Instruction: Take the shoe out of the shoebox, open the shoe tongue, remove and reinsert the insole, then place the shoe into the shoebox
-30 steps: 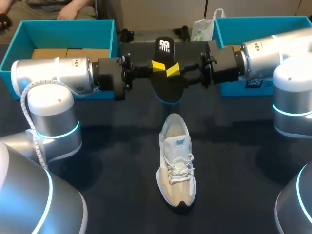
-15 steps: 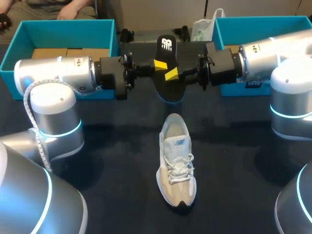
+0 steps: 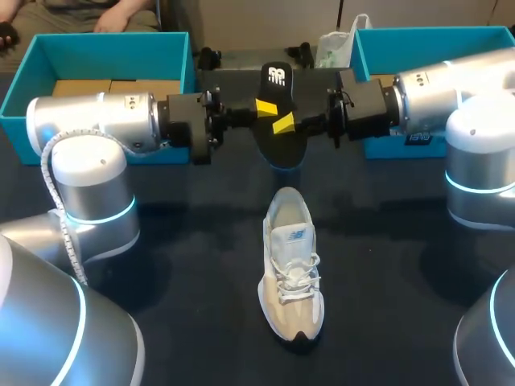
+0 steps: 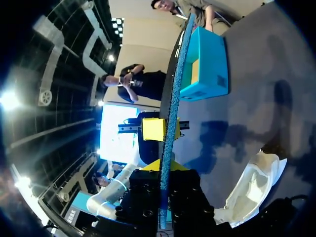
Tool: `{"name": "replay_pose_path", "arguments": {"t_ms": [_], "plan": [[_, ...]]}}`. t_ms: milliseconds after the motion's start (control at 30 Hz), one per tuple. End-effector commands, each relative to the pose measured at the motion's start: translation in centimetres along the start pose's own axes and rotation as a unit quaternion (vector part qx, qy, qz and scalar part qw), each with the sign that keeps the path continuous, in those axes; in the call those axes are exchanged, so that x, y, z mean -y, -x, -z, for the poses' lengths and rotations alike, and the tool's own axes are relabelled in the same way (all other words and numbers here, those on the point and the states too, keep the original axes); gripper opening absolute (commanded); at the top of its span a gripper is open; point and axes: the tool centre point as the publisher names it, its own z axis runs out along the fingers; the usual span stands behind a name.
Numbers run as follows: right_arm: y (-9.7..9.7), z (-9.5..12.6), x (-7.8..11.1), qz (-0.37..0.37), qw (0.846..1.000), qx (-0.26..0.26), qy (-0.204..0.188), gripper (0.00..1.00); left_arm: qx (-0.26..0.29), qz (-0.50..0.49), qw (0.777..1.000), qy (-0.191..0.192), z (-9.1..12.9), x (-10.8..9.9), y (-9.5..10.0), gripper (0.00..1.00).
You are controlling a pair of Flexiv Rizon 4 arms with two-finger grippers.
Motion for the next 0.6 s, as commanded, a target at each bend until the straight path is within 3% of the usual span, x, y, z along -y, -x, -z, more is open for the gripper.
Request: {"name": "replay_pose_path", "arguments": {"t_ms": [33,133,167,200,233,400,500,600], "plan": [[0.2,0.0,0.0,0.0,1.0,-0.003,0.002,0.0,0.002,-0.003,1.0,-0.002,0.0,0.2,-0.1,0.0],[0.3,0.2,0.0,0.002,1.0,-0.007,0.006,0.0,0.001,0.001,1.0,-0.007,-0.1,0.3,-0.1,0.0],[0.4,0.2,0.0,0.003,1.0,-0.007,0.007,0.0,0.001,0.008,1.0,-0.011,0.0,0.4,0.0,0.4],[0.4,0.3,0.1,0.005,1.0,-0.006,0.009,0.0,0.001,0.014,1.0,-0.012,0.1,0.4,0.2,0.94],[0.5,0.4,0.1,0.009,1.0,-0.005,0.011,0.0,0.001,0.019,1.0,-0.016,0.3,0.5,0.3,1.0],[1.1,1.4,0.2,0.043,0.999,-0.001,0.02,0.0,-0.045,0.069,0.996,-0.032,1.8,0.9,0.5,1.0],[1.3,2.0,0.1,0.077,0.997,0.009,0.022,0.0,-0.093,0.15,0.983,-0.053,3.1,1.2,0.4,1.0],[1.5,2.3,-0.1,0.106,0.994,0.008,0.001,0.0,-0.11,0.139,0.983,-0.047,3.6,1.3,0.5,1.0]]}}
